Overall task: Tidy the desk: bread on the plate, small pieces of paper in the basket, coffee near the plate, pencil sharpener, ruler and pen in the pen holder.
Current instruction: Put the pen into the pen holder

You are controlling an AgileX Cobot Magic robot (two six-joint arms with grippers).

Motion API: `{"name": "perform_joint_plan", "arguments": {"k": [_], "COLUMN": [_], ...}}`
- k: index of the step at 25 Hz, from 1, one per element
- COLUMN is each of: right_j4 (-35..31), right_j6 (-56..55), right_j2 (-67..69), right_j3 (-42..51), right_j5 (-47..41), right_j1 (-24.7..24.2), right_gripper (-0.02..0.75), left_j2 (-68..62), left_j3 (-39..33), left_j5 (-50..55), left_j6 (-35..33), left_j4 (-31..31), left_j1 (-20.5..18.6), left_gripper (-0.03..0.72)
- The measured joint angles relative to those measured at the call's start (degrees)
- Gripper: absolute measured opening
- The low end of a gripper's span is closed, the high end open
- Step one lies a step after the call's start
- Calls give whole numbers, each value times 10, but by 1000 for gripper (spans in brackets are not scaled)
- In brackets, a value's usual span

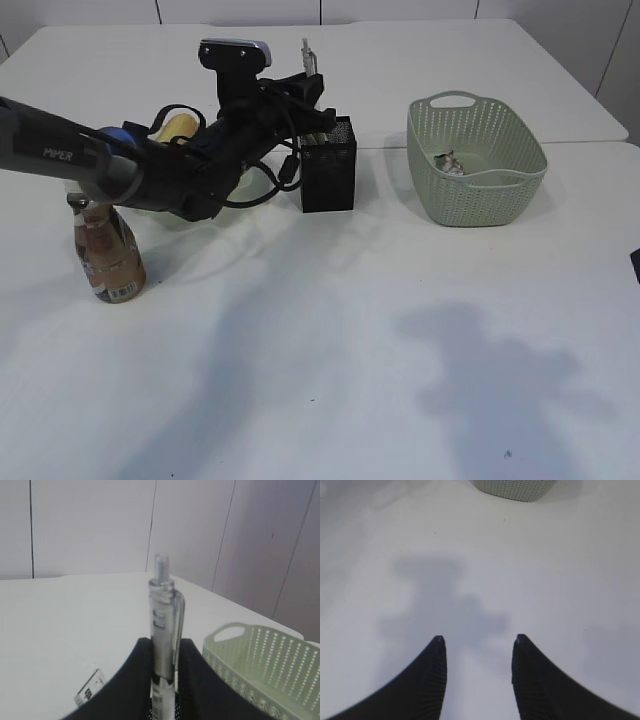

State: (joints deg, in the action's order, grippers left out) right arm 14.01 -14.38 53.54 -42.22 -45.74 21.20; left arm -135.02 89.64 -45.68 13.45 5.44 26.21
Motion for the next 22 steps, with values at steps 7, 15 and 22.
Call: {"name": "perform_joint_plan", "arguments": {"k": [7,15,22], "right_j4": [0,0,0], "right_j6": [0,0,0], "right_j2": [0,0,0], "right_j3": [0,0,0], "right_j5": [2,6,8], "right_j1": [0,0,0], "right_gripper": [352,352,352], "left_j2": [0,0,1], "left_j3": [2,2,2], "left_j5": [29,59,82], "left_j6": [0,0,4], "left_j4": [15,20,20], "left_j1": [1,4,4], "left_gripper": [90,300,430]}}
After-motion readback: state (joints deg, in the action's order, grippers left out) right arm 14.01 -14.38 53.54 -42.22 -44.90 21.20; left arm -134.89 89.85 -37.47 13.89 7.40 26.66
